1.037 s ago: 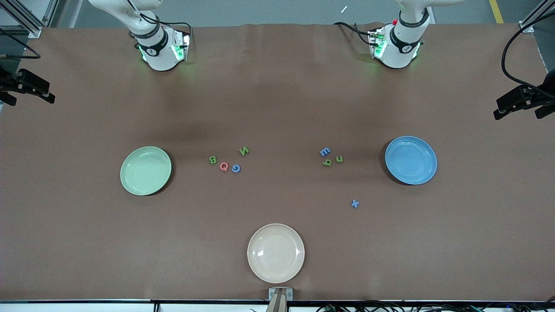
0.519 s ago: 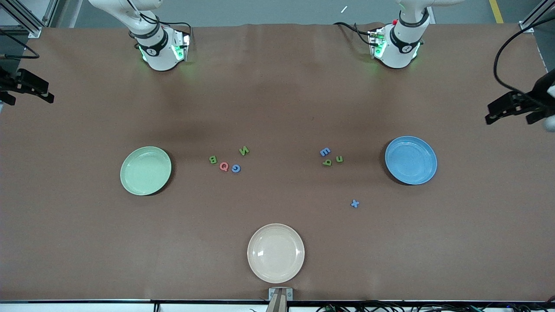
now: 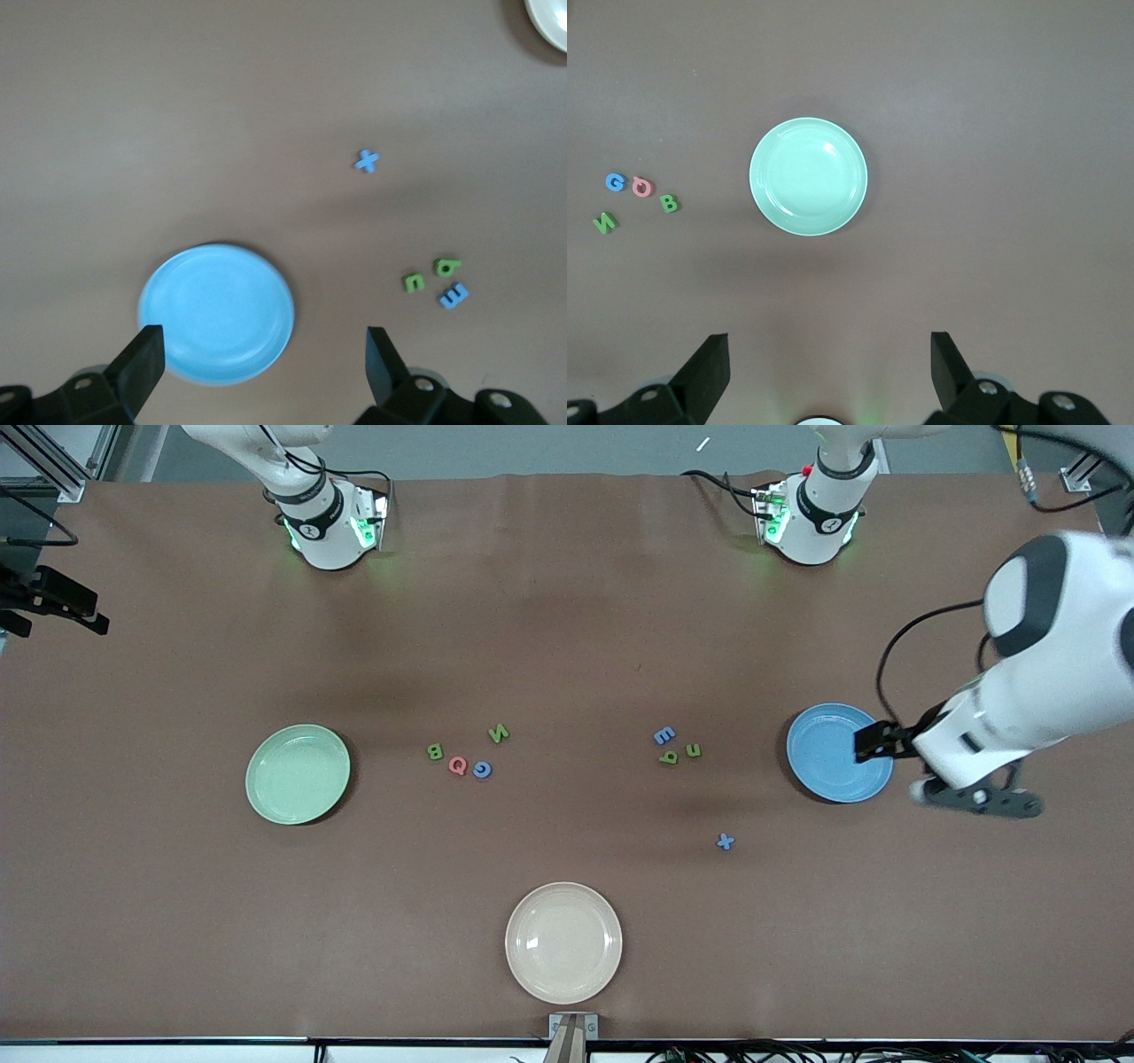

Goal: Sort upper and lower case letters into plates
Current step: 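Reach the left gripper toward the blue lowercase x letter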

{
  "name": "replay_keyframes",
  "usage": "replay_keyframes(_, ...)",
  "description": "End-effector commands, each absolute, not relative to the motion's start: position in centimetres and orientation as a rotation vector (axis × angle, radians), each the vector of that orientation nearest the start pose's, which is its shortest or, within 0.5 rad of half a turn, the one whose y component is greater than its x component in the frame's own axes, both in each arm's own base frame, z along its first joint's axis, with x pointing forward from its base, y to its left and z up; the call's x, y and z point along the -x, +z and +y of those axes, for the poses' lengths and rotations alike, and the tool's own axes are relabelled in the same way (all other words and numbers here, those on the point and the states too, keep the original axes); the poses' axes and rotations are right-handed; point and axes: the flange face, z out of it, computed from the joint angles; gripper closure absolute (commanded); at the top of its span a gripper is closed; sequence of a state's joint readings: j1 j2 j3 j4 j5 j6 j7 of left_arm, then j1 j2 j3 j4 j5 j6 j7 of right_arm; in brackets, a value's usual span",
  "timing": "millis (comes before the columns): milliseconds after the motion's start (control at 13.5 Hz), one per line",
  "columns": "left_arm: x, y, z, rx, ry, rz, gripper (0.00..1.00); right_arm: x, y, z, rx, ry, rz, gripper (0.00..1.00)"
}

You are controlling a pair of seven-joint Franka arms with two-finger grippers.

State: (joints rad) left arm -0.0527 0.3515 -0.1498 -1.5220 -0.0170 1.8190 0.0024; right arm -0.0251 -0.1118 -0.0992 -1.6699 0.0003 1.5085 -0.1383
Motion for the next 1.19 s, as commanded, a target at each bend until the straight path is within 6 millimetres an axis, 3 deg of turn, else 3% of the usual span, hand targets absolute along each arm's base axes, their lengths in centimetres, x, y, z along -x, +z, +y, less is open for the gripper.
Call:
replay_keyframes(0, -66.2, 40.3, -16.4, 3.181, 0.1, 0.401, 0.0, -50.3, 64.7, -7.0, 3.112, 0.026, 0.002, 0.0)
replay_keyframes(74, -66.5, 38.1, -17.4, 3.166, 0.1, 0.427, 0.0, -50.6, 65.3, -7.4, 3.112, 0.007, 0.014, 0.0)
replay_keyframes(222, -67.0, 34.1, -19.2, 3.151, 0.092, 0.411, 0.0, -51.1, 64.5, -7.6, 3.111, 0.03, 0.031, 0.0)
replay_keyframes(519, -67.6, 25.8, -23.2, 3.142, 0.005, 0.263, 0.0, -54.1, 59.8, -8.6, 3.119, 0.133, 0.036, 0.0)
replay_keyframes(815, -67.3, 22.5, -23.6, 3.14, 0.037, 0.212, 0.0, -58.2, 51.8, -10.5, 3.129, 0.252, 0.072, 0.0)
replay_keyframes(963, -67.3, 21.4, -23.5, 3.144, 0.029, 0.21, 0.01, -58.3, 50.7, -10.3, 3.092, 0.265, 0.117, 0.0)
replay_keyframes(1111, -67.5, 20.5, -23.9, 3.155, -0.004, 0.209, 0.08, -58.3, 49.3, -8.9, 3.017, 0.282, 0.382, 0.0)
